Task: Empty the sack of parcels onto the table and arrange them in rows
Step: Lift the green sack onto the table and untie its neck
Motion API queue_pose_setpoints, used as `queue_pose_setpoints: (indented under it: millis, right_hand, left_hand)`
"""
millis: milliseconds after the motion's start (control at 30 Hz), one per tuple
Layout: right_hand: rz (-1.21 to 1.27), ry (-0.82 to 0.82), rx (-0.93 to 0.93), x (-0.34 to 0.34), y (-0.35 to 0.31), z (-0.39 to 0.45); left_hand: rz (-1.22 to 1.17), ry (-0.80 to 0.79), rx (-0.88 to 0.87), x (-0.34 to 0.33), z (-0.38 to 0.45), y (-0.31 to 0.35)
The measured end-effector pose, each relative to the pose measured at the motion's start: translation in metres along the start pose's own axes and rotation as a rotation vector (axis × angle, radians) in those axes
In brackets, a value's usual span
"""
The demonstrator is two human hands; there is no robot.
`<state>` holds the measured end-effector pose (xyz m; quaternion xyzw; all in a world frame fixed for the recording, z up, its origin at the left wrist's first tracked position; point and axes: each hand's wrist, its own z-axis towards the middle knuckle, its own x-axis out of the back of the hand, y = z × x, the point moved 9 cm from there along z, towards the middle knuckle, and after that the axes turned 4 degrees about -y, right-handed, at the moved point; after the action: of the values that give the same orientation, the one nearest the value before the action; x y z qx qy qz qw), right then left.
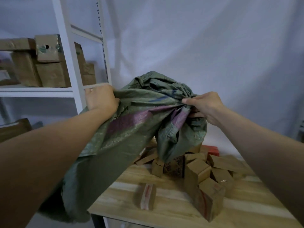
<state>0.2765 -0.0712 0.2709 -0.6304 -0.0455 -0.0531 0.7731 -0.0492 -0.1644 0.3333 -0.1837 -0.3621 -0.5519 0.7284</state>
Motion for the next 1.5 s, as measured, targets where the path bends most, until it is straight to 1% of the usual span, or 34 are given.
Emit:
queue_pose_setpoints:
  millis: [100,167,300,433,567,667,733,833,967,1033,1100,1167,1200,1233,1267,1300,1333,1367,1400,1467,1500]
  right_hand:
    - [-0.035,-0.123,-0.022,-0.004,0.002,-0.006]
    - [-0.041,-0.134,-0.019,0.002,0.003,-0.004]
    - [-0.01,-0.064,0.012,0.021,0.002,0.001]
    - [0.037,0.053,0.016,0.054,0.004,0.008]
    - [0.048,0.147,0.024,0.084,0.016,0.025]
    - [0.075,0.207,0.029,0.1,0.03,0.037]
    - [0.098,0.25,0.05,0.109,0.038,0.042]
    - [0.152,0.326,0.096,0.122,0.045,0.052]
    - [0.215,0.466,0.135,0.143,0.044,0.073]
    - [0.215,0.542,0.158,0.157,0.046,0.086]
    - [0.096,0.595,0.177,0.168,0.046,0.095]
    - [-0.04,0.614,0.18,0.17,0.048,0.102]
    - [-0.087,0.608,0.19,0.169,0.047,0.108]
    - [-0.128,0.606,0.21,0.167,0.044,0.113]
    - [-0.158,0.613,0.232,0.167,0.04,0.12]
    - [-0.177,0.628,0.251,0.168,0.037,0.127]
    - [-0.198,0.642,0.273,0.17,0.033,0.135]
    - [-0.223,0.658,0.296,0.174,0.03,0.143]
    - [-0.256,0.671,0.312,0.179,0.029,0.15]
    - [-0.287,0.677,0.297,0.19,0.037,0.162]
    - [-0.293,0.673,0.28,0.194,0.042,0.165]
  left_hand:
    - [-0.032,-0.022,0.045,0.0,0.0,-0.009]
    - [-0.087,-0.028,0.09,0.002,0.002,-0.013]
    - [-0.27,-0.011,0.196,0.005,0.003,-0.01]
    - [-0.435,0.055,0.283,0.0,0.006,-0.001]
    - [-0.572,0.102,0.393,-0.009,0.012,0.025]
    - [-0.686,0.106,0.477,-0.026,0.013,0.047]
    - [-0.746,0.119,0.473,-0.036,0.013,0.065]
    - [-0.904,0.212,0.4,-0.039,0.022,0.089]
    - [-1.084,0.273,0.314,-0.039,0.063,0.105]
    - [-1.11,0.289,0.274,-0.046,0.085,0.106]
    - [-1.129,0.284,0.275,-0.06,0.099,0.109]
    - [-1.119,0.215,0.302,-0.086,0.113,0.117]
    - [-1.043,0.224,0.303,-0.092,0.119,0.122]
    - [-1.036,0.272,0.322,-0.096,0.125,0.123]
    - [-1.094,0.316,0.351,-0.101,0.132,0.123]
    - [-1.182,0.322,0.391,-0.11,0.141,0.124]
    - [-1.174,0.319,0.405,-0.115,0.153,0.125]
    - [-1.192,0.282,0.365,-0.118,0.165,0.135]
    - [-1.29,0.266,0.336,-0.121,0.174,0.141]
    - [-1.416,0.299,0.29,-0.123,0.186,0.147]
    - [-1.399,0.332,0.252,-0.121,0.189,0.146]
